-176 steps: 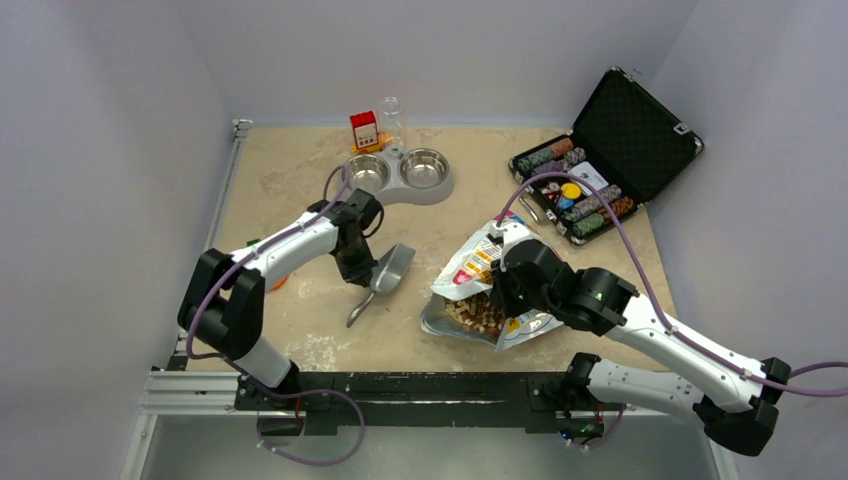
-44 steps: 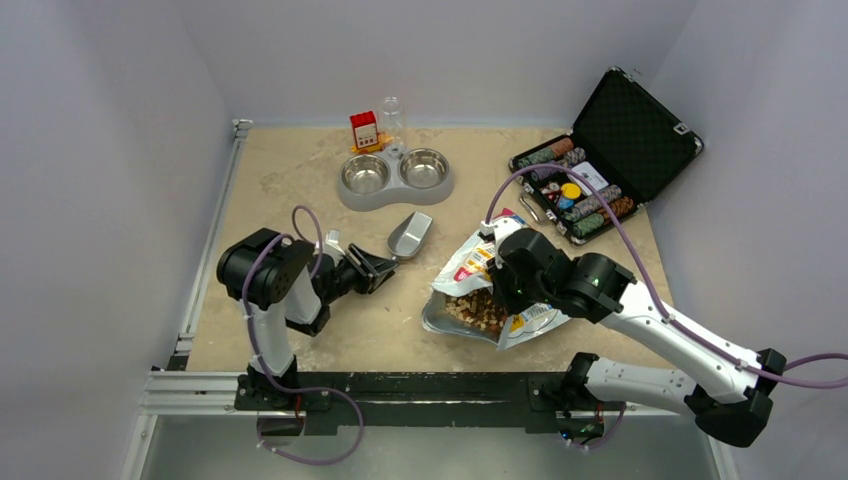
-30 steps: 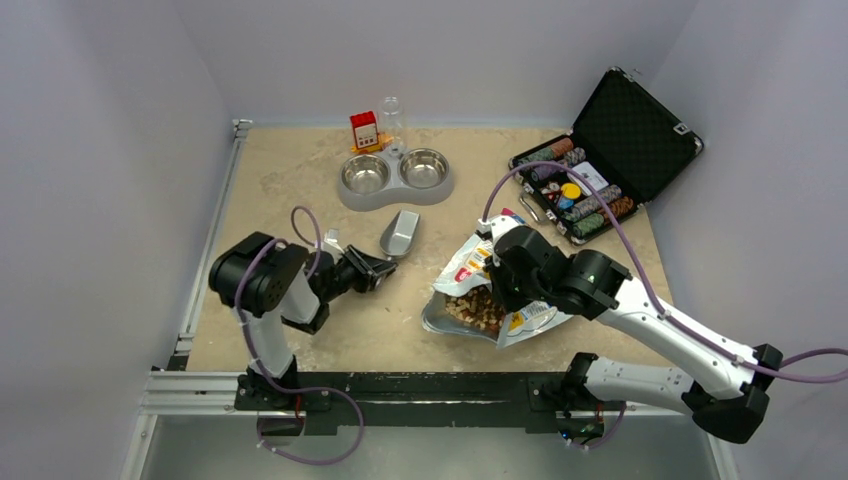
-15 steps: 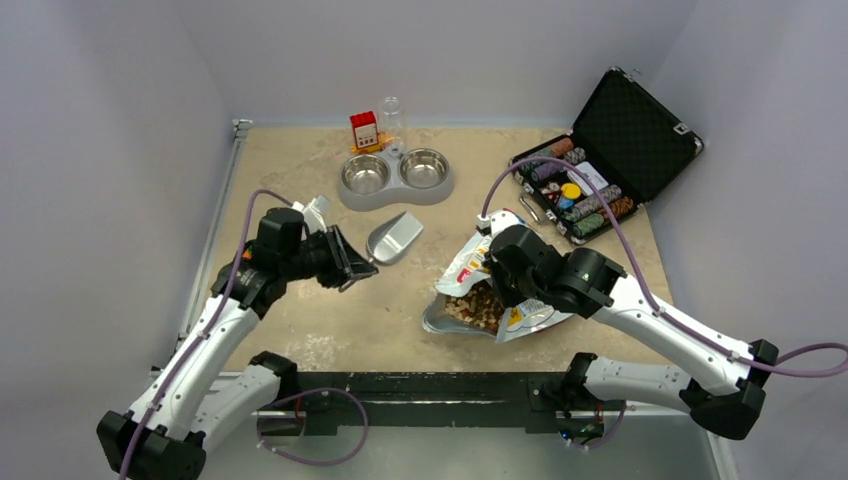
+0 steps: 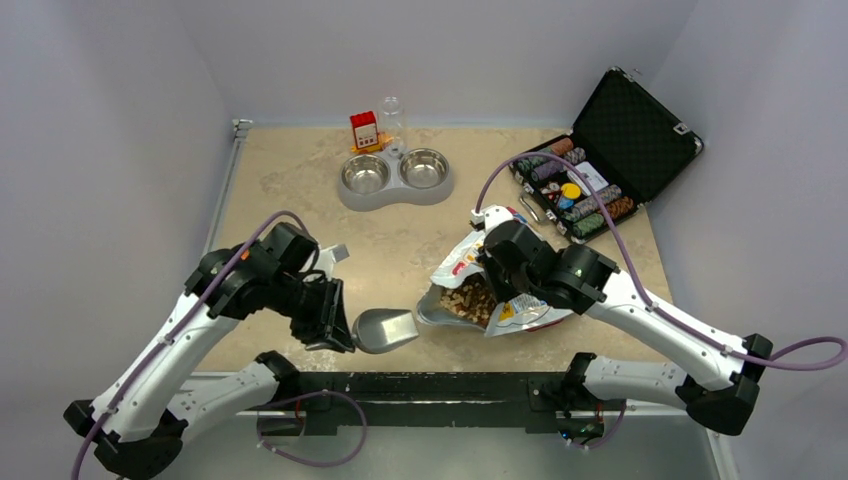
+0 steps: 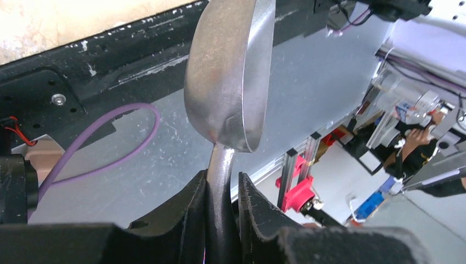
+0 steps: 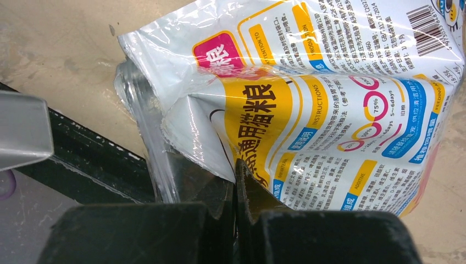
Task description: Serve the pet food
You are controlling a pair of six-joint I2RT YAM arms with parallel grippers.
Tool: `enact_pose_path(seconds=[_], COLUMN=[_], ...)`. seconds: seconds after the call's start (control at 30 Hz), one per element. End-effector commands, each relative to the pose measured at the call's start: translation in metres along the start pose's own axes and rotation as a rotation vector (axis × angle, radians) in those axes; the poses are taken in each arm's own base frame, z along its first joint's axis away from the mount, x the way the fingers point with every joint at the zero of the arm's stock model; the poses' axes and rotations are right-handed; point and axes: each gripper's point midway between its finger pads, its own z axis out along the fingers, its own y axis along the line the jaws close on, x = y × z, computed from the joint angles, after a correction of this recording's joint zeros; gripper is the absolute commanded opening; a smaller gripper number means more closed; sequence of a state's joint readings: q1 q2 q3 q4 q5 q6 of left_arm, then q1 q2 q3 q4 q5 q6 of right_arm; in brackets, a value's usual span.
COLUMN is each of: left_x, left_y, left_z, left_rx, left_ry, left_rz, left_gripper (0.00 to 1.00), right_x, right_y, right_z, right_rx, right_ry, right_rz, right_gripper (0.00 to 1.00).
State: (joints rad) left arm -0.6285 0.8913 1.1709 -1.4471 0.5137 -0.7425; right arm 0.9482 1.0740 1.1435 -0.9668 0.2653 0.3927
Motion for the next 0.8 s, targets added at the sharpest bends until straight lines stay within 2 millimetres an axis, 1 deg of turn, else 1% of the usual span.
enact_pose_path(seconds=[0.0,0.07,0.13,0.2,0.33,0.43,0.53,0.6,0.7,0.77], left_x=[-0.014,-0.029,-0.044,-0.058,-0.077,-0.087,-0.091,-0.087,-0.081,-0.071], left_y=[-0.036,-0.054,-0.059,-0.067,-0.086,-0.088,-0.090,-0.092,-0.073,-0.062], left_z=[0.003,0.006,0.008,0.016,0.032,0.041,0.050,0.051,0.040,0.031], left_rx=[0.070,0.098,0.061,0.054,0.084,0.031,0.024,0.040,-0.025,-0.035], left_ry=[0.031,0.003,-0.027,-0.024,-0.013,0.005,0.022,0.054,-0.004,-0.028], left_rz=[0.032,0.059,0.077,0.086,0.081,0.096,0.086,0.083,0.093,0.116], left_gripper=[0.00,0.00,0.00,0.00,0.00,0.00,0.00,0.00,0.00,0.00], right_x=[-0.059,-0.058,-0.056,-0.055,-0.054,-0.055,-0.057,-0.057,-0.057,-0.057], right_y=[0.015,0.015,0.016,0.019,0.022,0.024,0.024,0.025,0.024,0.024], right_z=[-0.019,-0.020,-0.020,-0.021,-0.022,-0.024,-0.025,-0.025,-0.028,-0.029], right_rx=[-0.064,-0.068,-0.074,-0.085,-0.092,-0.096,-0.098,-0.097,-0.092,-0.092], right_ry=[-0.210,-0.210,-0.206,-0.204,-0.196,-0.198,-0.199,-0.196,-0.193,-0.196], right_rz=[0.043,0.048,0.055,0.059,0.054,0.052,0.050,0.048,0.050,0.052], right_gripper=[0.00,0.00,0.00,0.00,0.00,0.00,0.00,0.00,0.00,0.00])
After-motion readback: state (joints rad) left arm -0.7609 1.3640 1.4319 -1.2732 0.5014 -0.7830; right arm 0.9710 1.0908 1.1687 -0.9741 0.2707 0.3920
